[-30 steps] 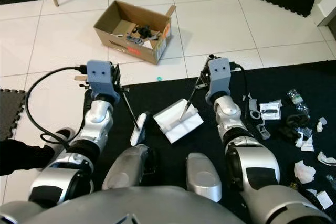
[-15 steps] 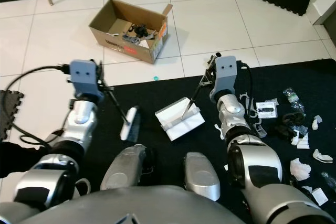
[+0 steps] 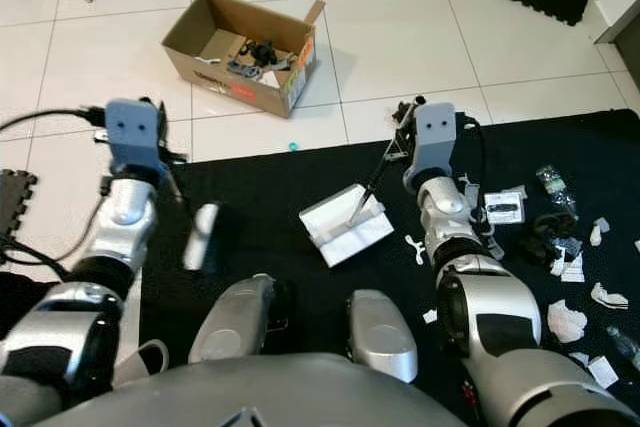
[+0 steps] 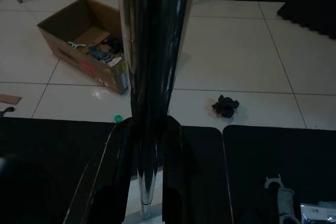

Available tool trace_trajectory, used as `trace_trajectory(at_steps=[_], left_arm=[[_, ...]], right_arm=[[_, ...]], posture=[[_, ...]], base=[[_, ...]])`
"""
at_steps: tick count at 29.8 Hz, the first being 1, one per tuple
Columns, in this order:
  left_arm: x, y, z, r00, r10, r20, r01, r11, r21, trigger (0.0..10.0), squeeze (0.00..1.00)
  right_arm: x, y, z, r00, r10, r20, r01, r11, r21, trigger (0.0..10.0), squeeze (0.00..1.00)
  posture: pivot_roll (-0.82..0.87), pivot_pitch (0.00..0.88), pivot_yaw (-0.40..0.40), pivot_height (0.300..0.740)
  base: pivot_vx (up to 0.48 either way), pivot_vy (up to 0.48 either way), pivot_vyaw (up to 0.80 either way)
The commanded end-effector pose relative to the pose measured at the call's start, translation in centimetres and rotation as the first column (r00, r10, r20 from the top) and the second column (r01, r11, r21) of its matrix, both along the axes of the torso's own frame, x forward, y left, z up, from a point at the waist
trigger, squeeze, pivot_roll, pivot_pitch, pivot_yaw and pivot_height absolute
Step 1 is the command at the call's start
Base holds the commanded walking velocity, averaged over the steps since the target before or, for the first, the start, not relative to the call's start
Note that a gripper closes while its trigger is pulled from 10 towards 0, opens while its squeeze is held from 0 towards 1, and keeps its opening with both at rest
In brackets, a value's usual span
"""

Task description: Sweep floor

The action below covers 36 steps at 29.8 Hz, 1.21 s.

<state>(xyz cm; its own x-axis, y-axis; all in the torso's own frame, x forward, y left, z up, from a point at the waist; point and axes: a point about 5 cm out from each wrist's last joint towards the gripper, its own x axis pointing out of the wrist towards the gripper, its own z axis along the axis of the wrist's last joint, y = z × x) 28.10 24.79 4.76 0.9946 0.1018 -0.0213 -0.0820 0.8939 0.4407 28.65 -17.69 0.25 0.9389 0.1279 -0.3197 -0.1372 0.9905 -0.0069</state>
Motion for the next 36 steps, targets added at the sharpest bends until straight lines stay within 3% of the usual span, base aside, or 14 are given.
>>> trace_trajectory(at_steps=[1, 9, 10, 12, 15, 17, 18, 19, 22, 31, 33, 36], left_arm=[[0.8, 1.0, 1.5, 0.999, -0.017, 0.033, 0.015, 0.997, 0.070, 10.0, 0.00], [1.3, -1.2, 1.3, 0.998, -0.043, 0.050, 0.043, 0.999, 0.004, 10.0, 0.00], [1.6, -2.8, 1.1, 0.995, -0.087, 0.051, 0.087, 0.996, -0.004, 10.0, 0.00], [1.7, -3.3, 1.0, 0.993, -0.105, 0.050, 0.105, 0.994, -0.002, 10.0, 0.00], [1.7, -4.0, 0.7, 0.992, -0.121, 0.027, 0.123, 0.990, -0.075, 10.0, 0.00], [1.8, -4.4, 0.1, 0.993, -0.114, -0.015, 0.106, 0.958, -0.267, 10.0, 0.00], [1.9, -4.6, -0.2, 0.994, -0.108, -0.031, 0.089, 0.922, -0.376, 10.0, 0.00], [1.9, -4.6, -0.2, 0.994, -0.108, -0.031, 0.089, 0.922, -0.376, 10.0, 0.00], [1.7, -6.2, -0.9, 0.991, -0.127, -0.049, 0.081, 0.843, -0.532, 10.0, 0.00], [1.6, -7.4, -1.2, 0.995, -0.091, -0.052, 0.039, 0.784, -0.619, 10.0, 0.00], [1.8, -7.3, -1.0, 0.996, -0.079, -0.046, 0.029, 0.751, -0.660, 10.0, 0.00], [1.8, -7.2, -0.8, 0.995, -0.089, -0.045, 0.037, 0.746, -0.665, 10.0, 0.00]], right_arm=[[-1.0, -0.9, -1.2, 0.997, -0.031, -0.072, 0.029, 0.999, -0.018, 10.0, 0.00], [-1.1, -0.7, -1.2, 0.997, -0.032, -0.072, 0.031, 0.999, -0.012, 10.0, 0.00], [-1.1, -0.6, -1.2, 0.997, -0.033, -0.069, 0.032, 0.999, -0.007, 10.0, 0.00], [-1.0, -0.6, -1.2, 0.997, -0.034, -0.067, 0.034, 0.999, -0.005, 10.0, 0.00], [-0.9, -0.6, -1.0, 0.998, -0.035, -0.060, 0.035, 0.999, -0.003, 10.0, 0.00], [-0.8, -0.7, -0.9, 0.998, -0.036, -0.052, 0.036, 0.999, -0.002, 10.0, 0.00], [-0.8, -0.8, -0.9, 0.998, -0.037, -0.050, 0.037, 0.999, -0.003, 10.0, 0.00], [-0.8, -0.8, -0.9, 0.998, -0.037, -0.050, 0.037, 0.999, -0.003, 10.0, 0.00], [-0.8, -1.0, -0.8, 0.998, -0.040, -0.047, 0.039, 0.999, -0.007, 10.0, 0.00], [-0.7, -0.9, -0.8, 0.998, -0.036, -0.045, 0.036, 0.999, -0.007, 10.0, 0.00], [-0.7, -0.9, -0.7, 0.999, -0.032, -0.044, 0.032, 0.999, -0.007, 10.0, 0.00], [-0.7, -0.8, -0.7, 0.999, -0.028, -0.042, 0.027, 1.000, -0.009, 10.0, 0.00]], posture=[[0.07, 0.000, 0.016, 0.740], [0.07, 0.000, 0.020, 0.740], [0.06, 0.000, 0.023, 0.740], [0.06, 0.000, 0.023, 0.740], [0.05, 0.000, 0.024, 0.740], [0.05, 0.000, 0.022, 0.740], [0.05, 0.000, 0.020, 0.740], [0.05, 0.000, 0.020, 0.740], [0.04, 0.000, 0.017, 0.740], [0.04, 0.000, 0.014, 0.740], [0.04, 0.000, 0.014, 0.740], [0.05, 0.000, 0.013, 0.740]], base=[[0.000, 0.000, 0.00], [0.000, 0.000, 0.00], [0.000, 0.000, 0.00], [0.000, 0.000, 0.00], [0.000, 0.000, 0.00], [0.000, 0.000, 0.00], [0.000, 0.000, 0.00], [0.000, 0.000, 0.00], [0.000, 0.000, 0.00], [0.000, 0.000, 0.00], [0.000, 0.000, 0.00], [0.000, 0.000, 0.00]])
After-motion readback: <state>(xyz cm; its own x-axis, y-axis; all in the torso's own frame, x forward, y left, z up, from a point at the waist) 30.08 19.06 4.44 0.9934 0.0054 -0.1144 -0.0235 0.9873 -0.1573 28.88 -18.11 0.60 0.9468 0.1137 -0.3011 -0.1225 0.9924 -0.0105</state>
